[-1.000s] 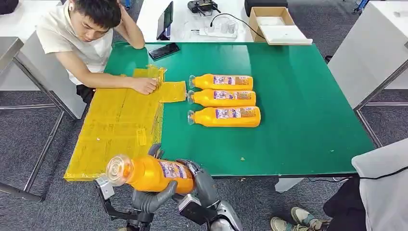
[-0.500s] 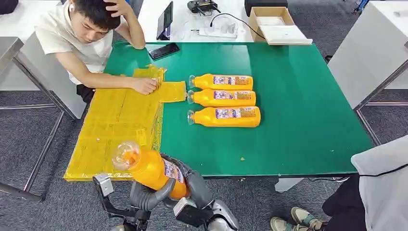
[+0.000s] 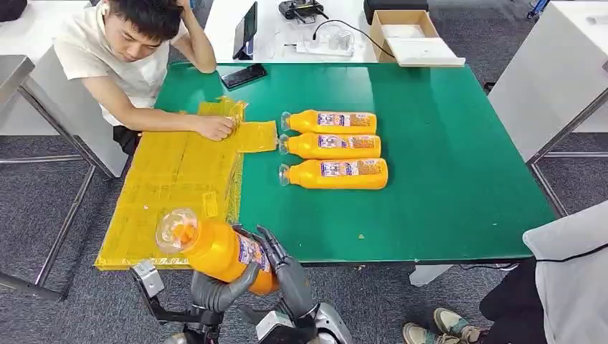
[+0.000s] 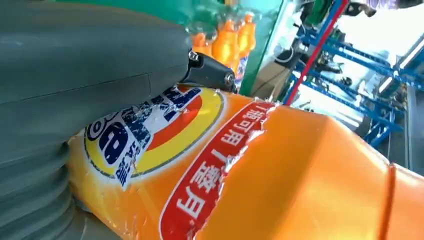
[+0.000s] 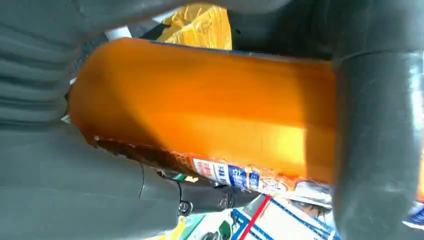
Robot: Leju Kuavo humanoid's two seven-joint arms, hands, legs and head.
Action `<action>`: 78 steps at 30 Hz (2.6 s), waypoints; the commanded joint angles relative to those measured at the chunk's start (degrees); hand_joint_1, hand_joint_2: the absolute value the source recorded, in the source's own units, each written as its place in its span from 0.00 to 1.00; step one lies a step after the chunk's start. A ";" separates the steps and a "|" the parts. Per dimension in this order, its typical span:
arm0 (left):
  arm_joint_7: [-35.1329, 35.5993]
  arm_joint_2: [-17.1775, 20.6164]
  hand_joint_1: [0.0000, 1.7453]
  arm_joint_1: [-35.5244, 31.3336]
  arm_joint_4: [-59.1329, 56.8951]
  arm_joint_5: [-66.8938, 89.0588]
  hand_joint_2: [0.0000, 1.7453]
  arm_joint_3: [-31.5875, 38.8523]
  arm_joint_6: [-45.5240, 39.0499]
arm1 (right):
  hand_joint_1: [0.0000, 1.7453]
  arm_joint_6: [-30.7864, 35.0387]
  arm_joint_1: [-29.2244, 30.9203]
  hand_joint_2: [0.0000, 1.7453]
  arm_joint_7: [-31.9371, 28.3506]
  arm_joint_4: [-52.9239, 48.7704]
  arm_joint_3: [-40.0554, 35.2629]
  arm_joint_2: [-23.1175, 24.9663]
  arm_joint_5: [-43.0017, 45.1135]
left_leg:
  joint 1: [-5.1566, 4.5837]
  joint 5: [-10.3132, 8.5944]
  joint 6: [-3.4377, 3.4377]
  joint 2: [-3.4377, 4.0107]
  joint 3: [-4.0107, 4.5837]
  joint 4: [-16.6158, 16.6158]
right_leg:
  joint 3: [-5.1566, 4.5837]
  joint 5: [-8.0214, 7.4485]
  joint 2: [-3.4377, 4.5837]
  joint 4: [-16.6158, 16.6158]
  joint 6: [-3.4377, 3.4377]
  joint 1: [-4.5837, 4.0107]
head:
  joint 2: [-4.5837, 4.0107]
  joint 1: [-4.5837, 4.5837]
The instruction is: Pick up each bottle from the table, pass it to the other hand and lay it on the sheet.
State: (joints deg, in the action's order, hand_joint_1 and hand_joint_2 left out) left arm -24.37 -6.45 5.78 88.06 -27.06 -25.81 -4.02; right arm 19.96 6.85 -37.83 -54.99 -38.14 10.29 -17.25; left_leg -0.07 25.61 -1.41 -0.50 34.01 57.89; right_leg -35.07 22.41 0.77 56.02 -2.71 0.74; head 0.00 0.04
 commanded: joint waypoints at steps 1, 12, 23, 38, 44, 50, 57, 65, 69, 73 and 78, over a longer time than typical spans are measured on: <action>0.09 -0.19 1.00 -0.96 -0.34 -0.13 1.00 1.63 -0.06 | 0.00 0.23 -0.33 0.00 -0.66 -0.56 -1.71 -1.58 0.19 | 0.02 0.02 0.05 -0.06 -0.09 -0.04 | 0.11 0.04 -0.10 -0.04 0.05 -0.03 | 0.00 0.00; -0.76 0.28 1.00 0.18 0.72 4.21 1.00 7.21 -8.43 | 0.00 10.17 -5.52 0.00 -2.09 -11.47 6.13 -2.09 5.71 | 0.07 0.19 0.15 -0.05 -0.44 -0.06 | 0.47 0.24 -0.19 -0.02 0.18 -0.09 | -0.02 0.00; -10.95 -4.84 1.00 -8.14 -13.15 45.12 1.00 32.71 -35.98 | 0.00 20.04 -8.96 0.00 -2.17 -27.62 21.42 0.60 -1.12 | 0.07 0.08 0.18 -0.07 -0.32 -0.01 | 0.34 0.15 -0.22 0.04 0.21 -0.10 | 0.00 0.02; -3.11 -3.70 1.00 -18.12 -27.00 66.59 1.00 34.37 -35.98 | 0.00 20.04 -7.37 0.00 -2.17 -27.66 19.86 1.80 -0.58 | 0.01 -0.08 0.02 -0.01 -0.22 -0.05 | 0.25 0.02 -0.14 -0.02 0.08 -0.02 | 0.00 0.00; 8.32 0.60 1.00 -27.33 -44.97 92.75 1.00 38.30 -35.98 | 0.00 20.04 -5.13 0.00 -2.17 -23.24 17.04 1.28 3.30 | 0.00 -0.18 0.02 -0.06 -0.18 -0.11 | 0.21 -0.05 -0.16 -0.06 0.08 0.00 | -0.02 0.00; 12.60 2.53 1.00 -34.03 -60.34 94.95 1.00 32.21 -31.32 | 0.00 20.04 -3.62 0.00 -2.17 -19.98 15.46 1.06 2.10 | 0.03 -0.16 0.06 -0.06 -0.23 -0.10 | 0.27 -0.04 -0.19 -0.06 0.13 -0.03 | 0.00 0.00; 20.46 3.34 1.00 -37.49 -65.90 98.49 1.00 27.73 -23.53 | 0.00 20.04 -2.66 0.00 -2.17 -17.70 14.69 0.57 3.04 | 0.02 -0.17 0.03 -0.05 -0.28 -0.10 | 0.35 -0.03 -0.13 -0.05 0.10 -0.02 | -0.02 0.00; 22.09 3.50 0.26 -37.71 -66.47 99.04 1.00 27.05 -22.47 | 0.00 20.04 -2.48 0.00 -2.17 -17.37 14.70 0.47 2.89 | -0.03 -0.27 0.06 -0.32 -0.50 -0.10 | 0.62 -0.05 -0.29 -0.03 0.10 0.03 | -0.02 0.00; 20.55 2.93 0.00 -37.96 -67.03 96.66 1.00 27.44 -18.03 | 0.00 20.04 -2.24 0.00 -2.17 -16.48 14.75 0.29 2.20 | -0.03 -0.38 0.14 -0.41 -0.57 -0.10 | 0.71 -0.07 -0.33 -0.01 0.10 0.03 | -0.02 0.00; 12.25 1.45 0.00 -37.59 -65.76 87.80 1.00 30.66 -8.65 | 0.00 20.04 -2.63 0.00 -2.17 -16.58 14.31 -0.36 2.46 | 0.00 -0.41 0.16 -0.37 -0.77 -0.14 | 0.91 -0.13 -0.31 -0.09 0.14 0.01 | -0.02 -0.02; 8.05 1.08 0.00 -36.82 -63.64 83.52 1.00 30.26 -3.43 | 0.00 20.04 -2.80 0.00 -2.17 -16.66 13.80 -0.80 2.77 | 0.01 -0.45 0.12 -0.60 -0.81 -0.17 | 1.05 -0.10 -0.57 -0.14 0.14 0.00 | 0.00 -0.02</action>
State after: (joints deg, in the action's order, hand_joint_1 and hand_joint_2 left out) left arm -11.97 -4.33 -33.49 27.36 61.11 3.41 -14.67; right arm 36.30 2.46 -38.16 -75.74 -22.43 11.50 -14.99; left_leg -0.11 25.14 -1.38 -1.38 33.25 57.86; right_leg -34.06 22.38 -0.01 56.07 -2.68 0.79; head 0.00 0.02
